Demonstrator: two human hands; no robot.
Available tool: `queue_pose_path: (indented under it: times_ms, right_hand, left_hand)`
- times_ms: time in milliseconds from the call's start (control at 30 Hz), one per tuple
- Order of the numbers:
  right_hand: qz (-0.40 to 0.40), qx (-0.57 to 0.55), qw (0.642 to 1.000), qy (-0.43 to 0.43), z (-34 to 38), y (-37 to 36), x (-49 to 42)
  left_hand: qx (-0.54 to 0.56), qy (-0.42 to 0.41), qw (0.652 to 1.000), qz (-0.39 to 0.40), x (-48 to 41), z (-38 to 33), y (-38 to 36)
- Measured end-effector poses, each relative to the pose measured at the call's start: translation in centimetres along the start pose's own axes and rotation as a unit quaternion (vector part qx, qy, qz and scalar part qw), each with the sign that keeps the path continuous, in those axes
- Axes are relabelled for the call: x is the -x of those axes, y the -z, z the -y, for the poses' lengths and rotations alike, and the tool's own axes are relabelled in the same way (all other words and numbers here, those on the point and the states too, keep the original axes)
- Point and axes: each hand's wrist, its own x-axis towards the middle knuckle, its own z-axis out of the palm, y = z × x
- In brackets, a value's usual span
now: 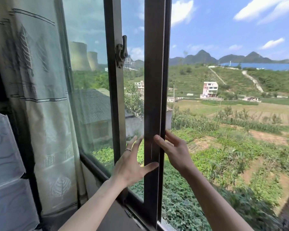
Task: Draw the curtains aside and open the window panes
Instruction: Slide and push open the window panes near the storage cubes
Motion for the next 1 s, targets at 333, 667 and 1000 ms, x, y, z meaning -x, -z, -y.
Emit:
queue_pose_path:
  times_ms: [333, 667, 1000]
  right_hand:
    - [0.038, 0.072, 0.997, 0.005, -1.7, -2.1, -6.2]
    - [0.055, 0.043, 0.998, 0.000, -3.3, -3.7, -9.1]
    - [0.036, 0.116, 0.991, 0.052, -3.4, -4.3, -10.6]
  left_hand:
    - [-0.209, -0.074, 0.950, -0.218, -1.5, 2.7, 0.4]
    - [0.029, 0.205, 0.970, -0.125, -2.8, 3.7, 1.2]
    - [-0.016, 0.218, 0.966, -0.137, -3.1, 3.4, 1.3]
